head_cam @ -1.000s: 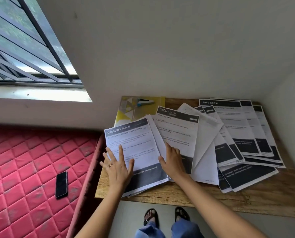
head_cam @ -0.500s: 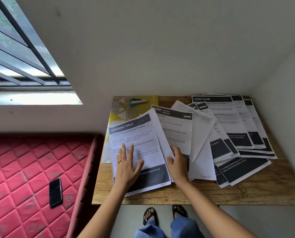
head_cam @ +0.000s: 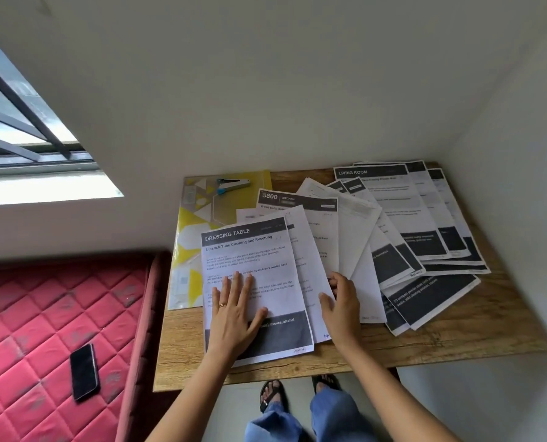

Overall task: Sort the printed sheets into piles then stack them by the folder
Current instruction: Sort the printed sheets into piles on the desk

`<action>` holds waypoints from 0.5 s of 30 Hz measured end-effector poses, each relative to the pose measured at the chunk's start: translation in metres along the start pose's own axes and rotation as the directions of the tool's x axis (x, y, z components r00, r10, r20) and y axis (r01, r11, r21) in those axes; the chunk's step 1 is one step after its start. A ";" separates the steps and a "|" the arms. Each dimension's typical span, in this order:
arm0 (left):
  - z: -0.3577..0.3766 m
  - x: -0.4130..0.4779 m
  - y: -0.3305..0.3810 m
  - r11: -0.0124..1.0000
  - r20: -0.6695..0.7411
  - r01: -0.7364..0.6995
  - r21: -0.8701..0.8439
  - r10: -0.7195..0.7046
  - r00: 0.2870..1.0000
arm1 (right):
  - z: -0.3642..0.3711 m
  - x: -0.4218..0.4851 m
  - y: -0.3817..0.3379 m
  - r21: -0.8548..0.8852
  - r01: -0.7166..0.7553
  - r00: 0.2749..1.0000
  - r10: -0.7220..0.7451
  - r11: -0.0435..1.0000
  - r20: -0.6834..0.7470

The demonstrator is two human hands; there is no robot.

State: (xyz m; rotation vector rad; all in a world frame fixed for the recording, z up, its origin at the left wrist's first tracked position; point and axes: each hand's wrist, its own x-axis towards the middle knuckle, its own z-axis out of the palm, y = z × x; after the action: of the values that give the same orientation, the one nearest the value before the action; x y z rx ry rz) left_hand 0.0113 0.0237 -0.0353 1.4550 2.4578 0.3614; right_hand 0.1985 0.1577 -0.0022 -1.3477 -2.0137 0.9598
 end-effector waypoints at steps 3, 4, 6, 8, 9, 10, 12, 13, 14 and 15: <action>0.001 -0.001 0.000 1.000 -0.012 0.000 0.007 0.000 1.000 | 0.003 -0.003 0.004 -0.004 0.030 1.000 -0.030 1.000 0.002; 0.001 -0.001 -0.001 1.000 -0.014 0.002 0.006 -0.002 1.000 | 0.004 -0.003 0.006 -0.002 0.033 0.999 -0.033 0.999 0.001; 0.001 -0.003 -0.003 1.000 -0.018 0.009 0.007 -0.009 1.000 | 0.006 -0.004 0.007 -0.004 0.030 1.000 -0.030 1.000 0.004; 0.001 -0.006 -0.005 1.000 -0.024 0.015 0.009 -0.015 1.000 | 0.008 -0.004 0.009 -0.013 0.027 1.000 -0.027 1.000 0.011; 0.000 -0.007 -0.006 1.000 -0.027 0.020 0.009 -0.020 0.999 | 0.008 -0.004 0.009 -0.019 0.027 1.000 -0.027 0.999 0.014; 0.000 -0.009 -0.008 1.000 -0.028 0.027 0.009 -0.027 0.999 | 0.008 -0.004 0.009 -0.024 0.028 0.999 -0.028 0.999 0.019; -0.002 -0.013 -0.012 0.999 -0.029 0.042 0.004 -0.042 0.999 | 0.008 -0.004 0.008 -0.025 0.024 0.999 -0.024 0.999 0.028; -0.003 -0.015 -0.015 0.999 -0.029 0.050 0.002 -0.050 0.998 | 0.008 -0.004 0.008 -0.022 0.020 0.999 -0.020 1.000 0.033; -0.004 -0.018 -0.018 0.998 -0.031 0.058 0.003 -0.058 0.998 | 0.008 -0.004 0.007 -0.019 0.017 0.999 -0.016 1.000 0.035; -0.005 -0.021 -0.021 0.998 -0.031 0.066 0.005 -0.065 0.997 | 0.008 -0.005 0.007 -0.015 0.016 0.999 -0.015 1.000 0.038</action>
State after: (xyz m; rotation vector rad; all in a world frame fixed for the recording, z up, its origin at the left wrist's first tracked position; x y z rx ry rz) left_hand 0.0021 -0.0044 -0.0357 1.3774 2.5262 0.3654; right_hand 0.1980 0.1530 -0.0123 -1.3295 -2.0600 0.9721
